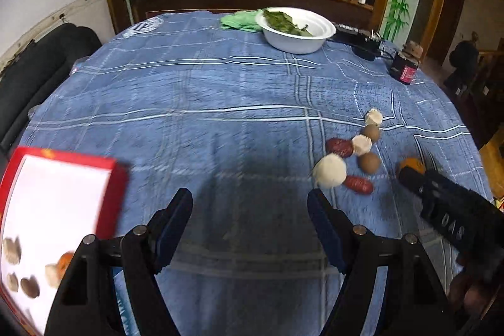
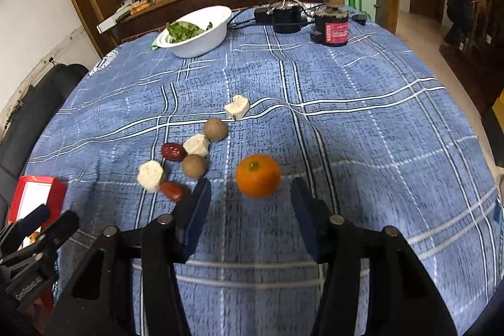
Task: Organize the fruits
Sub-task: 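Move both tools back toward the remaining foods, then grasp the beige round cracker with the left tool while the right tool grasps the small mandarin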
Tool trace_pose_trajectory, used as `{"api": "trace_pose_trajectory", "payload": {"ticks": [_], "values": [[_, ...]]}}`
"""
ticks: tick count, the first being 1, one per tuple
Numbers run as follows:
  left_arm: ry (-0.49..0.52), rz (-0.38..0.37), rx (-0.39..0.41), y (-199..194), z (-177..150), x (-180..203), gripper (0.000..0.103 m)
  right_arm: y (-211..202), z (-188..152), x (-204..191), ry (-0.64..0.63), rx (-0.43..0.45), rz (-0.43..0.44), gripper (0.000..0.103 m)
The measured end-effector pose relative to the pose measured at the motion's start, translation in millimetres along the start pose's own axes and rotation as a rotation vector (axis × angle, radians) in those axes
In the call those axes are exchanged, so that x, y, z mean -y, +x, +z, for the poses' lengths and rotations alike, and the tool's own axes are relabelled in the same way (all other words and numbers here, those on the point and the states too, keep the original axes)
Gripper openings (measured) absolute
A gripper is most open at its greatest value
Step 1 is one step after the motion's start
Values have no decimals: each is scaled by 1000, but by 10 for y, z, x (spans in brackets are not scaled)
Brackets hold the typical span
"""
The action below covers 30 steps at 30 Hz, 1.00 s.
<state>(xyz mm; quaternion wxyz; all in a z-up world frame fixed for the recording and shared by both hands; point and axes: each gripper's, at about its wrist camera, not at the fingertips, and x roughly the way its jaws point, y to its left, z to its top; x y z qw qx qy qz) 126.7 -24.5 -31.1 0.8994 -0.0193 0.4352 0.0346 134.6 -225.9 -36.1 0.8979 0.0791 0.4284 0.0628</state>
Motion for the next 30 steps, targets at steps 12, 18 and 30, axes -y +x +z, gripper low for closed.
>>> {"api": "trace_pose_trajectory", "payload": {"ticks": [12,18,30], "values": [[14,-20,-11,341,194,385,73,241,29,71,1,-6,13,35],[55,-5,-26,430,142,475,48,238,27,100,8,1,34,35],[66,-40,-38,193,-8,328,28,233,23,94,0,2,37,34]]}}
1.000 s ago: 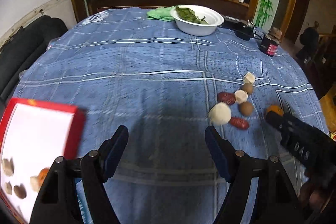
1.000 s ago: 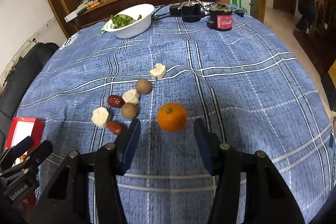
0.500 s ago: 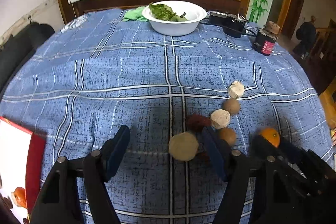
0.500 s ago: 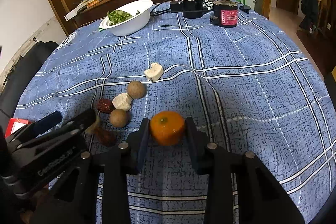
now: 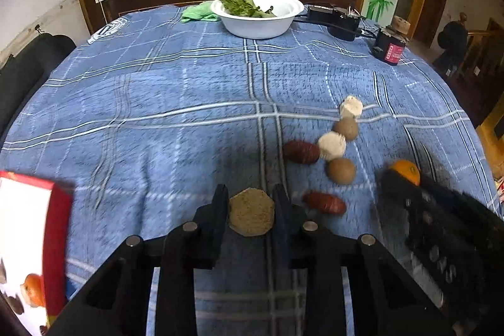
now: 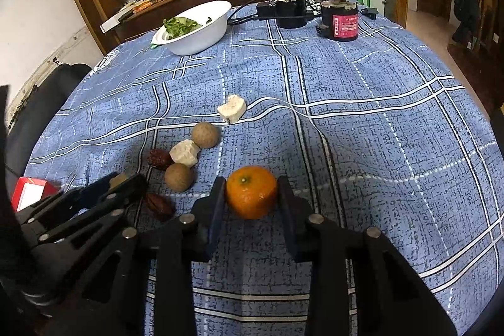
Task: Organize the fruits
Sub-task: 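Grasp the beige round cracker with the left tool while the right tool grasps the small mandarin, then carry the cracker and small mandarin over the white tray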
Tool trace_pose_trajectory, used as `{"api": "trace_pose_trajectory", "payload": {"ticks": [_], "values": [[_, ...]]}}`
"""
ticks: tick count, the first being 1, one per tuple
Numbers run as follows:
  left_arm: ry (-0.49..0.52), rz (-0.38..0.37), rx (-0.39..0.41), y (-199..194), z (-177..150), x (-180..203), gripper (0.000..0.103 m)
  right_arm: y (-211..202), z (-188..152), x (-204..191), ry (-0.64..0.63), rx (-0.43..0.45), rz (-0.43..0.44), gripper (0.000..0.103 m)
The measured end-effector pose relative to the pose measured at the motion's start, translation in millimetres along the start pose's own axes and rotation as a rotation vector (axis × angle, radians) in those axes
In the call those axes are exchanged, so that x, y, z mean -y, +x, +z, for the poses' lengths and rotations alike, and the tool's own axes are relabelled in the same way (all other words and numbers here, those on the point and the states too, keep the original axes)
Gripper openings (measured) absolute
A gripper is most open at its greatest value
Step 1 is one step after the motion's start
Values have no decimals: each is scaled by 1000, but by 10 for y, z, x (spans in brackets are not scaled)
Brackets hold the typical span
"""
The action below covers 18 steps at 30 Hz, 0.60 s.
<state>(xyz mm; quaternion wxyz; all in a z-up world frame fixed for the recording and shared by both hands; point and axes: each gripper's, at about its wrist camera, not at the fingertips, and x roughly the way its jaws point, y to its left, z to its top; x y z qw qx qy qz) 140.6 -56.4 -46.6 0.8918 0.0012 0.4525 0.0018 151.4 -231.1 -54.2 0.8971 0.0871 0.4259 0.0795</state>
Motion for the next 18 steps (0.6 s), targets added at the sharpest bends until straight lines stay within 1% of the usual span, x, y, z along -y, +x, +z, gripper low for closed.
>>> {"api": "trace_pose_trajectory", "payload": {"ticks": [6,9,12,14,18], "values": [[-32,-1,1,-289,-184,-210,28,-28,-18,-52,-16,-1,-17,33],[-61,-4,-2,-425,-289,-335,28,-105,-20,-121,-39,8,-26,33],[-91,-1,-4,-577,-425,-492,28,-211,-46,-213,-71,16,-19,33],[-101,2,0,-664,-496,-570,28,-278,-73,-273,-81,9,1,33],[-122,7,23,-861,-610,-773,28,-421,-158,-447,-147,8,19,34]]}}
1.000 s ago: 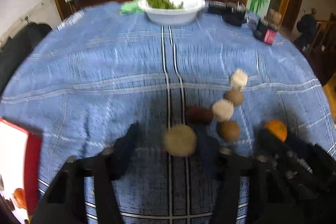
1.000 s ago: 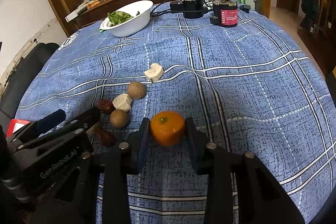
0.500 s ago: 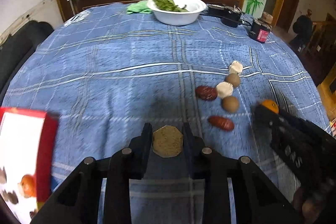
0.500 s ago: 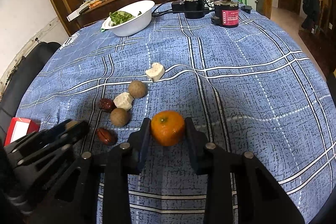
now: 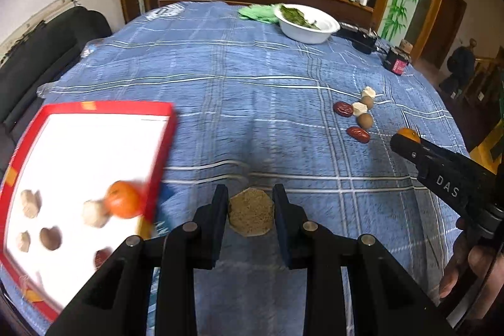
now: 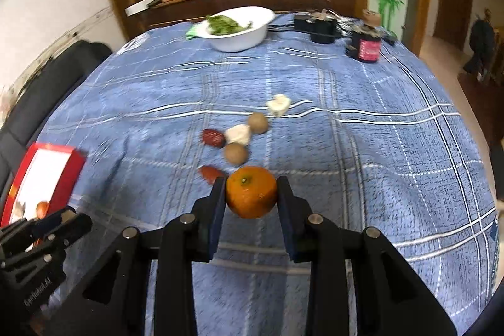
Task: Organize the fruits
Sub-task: 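Carry the cracker and small mandarin over the white tray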
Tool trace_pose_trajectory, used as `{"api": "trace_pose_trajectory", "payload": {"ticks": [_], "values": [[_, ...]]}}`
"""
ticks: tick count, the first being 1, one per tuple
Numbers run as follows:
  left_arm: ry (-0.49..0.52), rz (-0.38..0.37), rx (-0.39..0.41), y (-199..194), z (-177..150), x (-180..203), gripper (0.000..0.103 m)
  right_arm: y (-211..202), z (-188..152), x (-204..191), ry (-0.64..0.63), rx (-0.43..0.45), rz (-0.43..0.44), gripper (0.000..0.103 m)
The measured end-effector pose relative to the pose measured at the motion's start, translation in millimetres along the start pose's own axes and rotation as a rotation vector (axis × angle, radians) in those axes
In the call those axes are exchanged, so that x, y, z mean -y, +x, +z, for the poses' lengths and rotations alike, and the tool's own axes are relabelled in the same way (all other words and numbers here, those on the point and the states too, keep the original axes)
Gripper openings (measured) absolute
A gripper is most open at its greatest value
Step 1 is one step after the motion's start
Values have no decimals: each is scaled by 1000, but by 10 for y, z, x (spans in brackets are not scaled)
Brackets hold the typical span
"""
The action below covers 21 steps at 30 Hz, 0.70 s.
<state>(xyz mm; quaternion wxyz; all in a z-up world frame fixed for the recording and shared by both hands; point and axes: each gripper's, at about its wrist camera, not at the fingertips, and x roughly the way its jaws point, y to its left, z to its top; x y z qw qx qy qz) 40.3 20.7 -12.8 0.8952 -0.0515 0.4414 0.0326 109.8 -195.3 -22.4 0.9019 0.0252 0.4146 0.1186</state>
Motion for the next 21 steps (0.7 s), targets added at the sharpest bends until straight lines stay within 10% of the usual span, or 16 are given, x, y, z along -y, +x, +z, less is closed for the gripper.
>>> {"api": "trace_pose_trajectory", "payload": {"ticks": [21], "values": [[-123,16,84,-533,-279,-818,28,-638,-310,-994,-140,56,122,34]]}}
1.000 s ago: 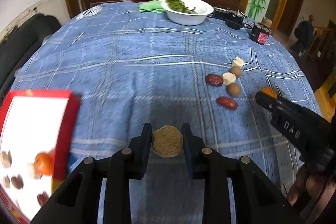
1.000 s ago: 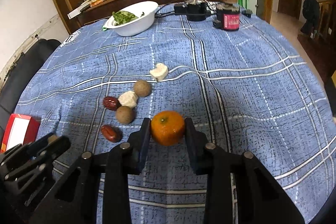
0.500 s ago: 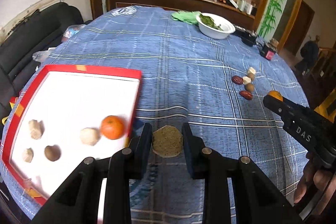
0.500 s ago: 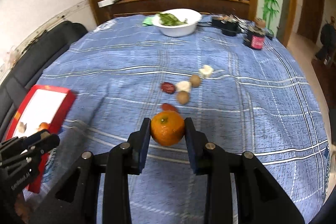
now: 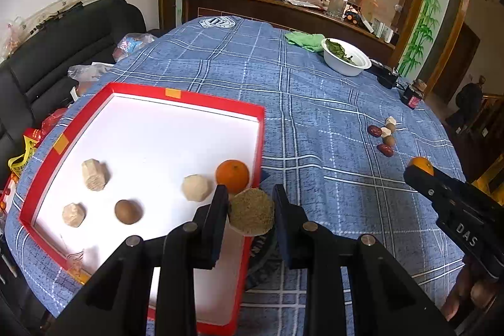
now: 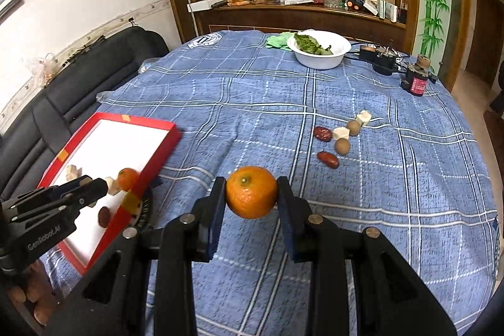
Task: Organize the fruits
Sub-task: 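Carry the cracker and small mandarin over the white tray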
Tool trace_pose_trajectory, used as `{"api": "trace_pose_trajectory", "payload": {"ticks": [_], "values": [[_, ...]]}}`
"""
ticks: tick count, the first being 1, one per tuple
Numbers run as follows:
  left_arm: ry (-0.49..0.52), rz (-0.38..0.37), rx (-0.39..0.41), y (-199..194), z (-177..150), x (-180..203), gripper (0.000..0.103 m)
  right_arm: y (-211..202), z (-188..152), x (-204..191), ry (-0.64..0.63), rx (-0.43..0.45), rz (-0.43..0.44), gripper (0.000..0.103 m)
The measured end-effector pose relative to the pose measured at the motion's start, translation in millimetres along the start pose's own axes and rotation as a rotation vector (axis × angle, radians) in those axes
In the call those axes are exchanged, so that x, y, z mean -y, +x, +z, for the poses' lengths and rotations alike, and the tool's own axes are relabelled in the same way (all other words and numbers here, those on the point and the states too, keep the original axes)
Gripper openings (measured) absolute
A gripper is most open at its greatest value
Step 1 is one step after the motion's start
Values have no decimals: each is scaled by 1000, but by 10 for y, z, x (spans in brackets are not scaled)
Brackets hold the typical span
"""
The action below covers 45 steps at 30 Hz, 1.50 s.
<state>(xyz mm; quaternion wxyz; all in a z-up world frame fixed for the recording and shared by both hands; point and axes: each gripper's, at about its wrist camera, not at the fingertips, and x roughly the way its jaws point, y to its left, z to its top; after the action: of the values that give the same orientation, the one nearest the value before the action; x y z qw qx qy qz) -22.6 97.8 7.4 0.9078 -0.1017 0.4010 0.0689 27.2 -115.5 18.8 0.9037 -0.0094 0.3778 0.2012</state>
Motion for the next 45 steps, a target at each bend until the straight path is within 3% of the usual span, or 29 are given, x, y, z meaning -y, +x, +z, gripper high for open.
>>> {"api": "trace_pose_trajectory", "payload": {"ticks": [12,34,45], "values": [[-37,40,19,-64,-58,-297,28,-188,-133,-143,-3,19,2,34],[-127,133,11,-87,-53,-827,28,46,-18,-1036,-125,12,185,34],[-171,102,-17,-16,10,-1022,28,120,27,-1262,-155,3,218,34]]}}
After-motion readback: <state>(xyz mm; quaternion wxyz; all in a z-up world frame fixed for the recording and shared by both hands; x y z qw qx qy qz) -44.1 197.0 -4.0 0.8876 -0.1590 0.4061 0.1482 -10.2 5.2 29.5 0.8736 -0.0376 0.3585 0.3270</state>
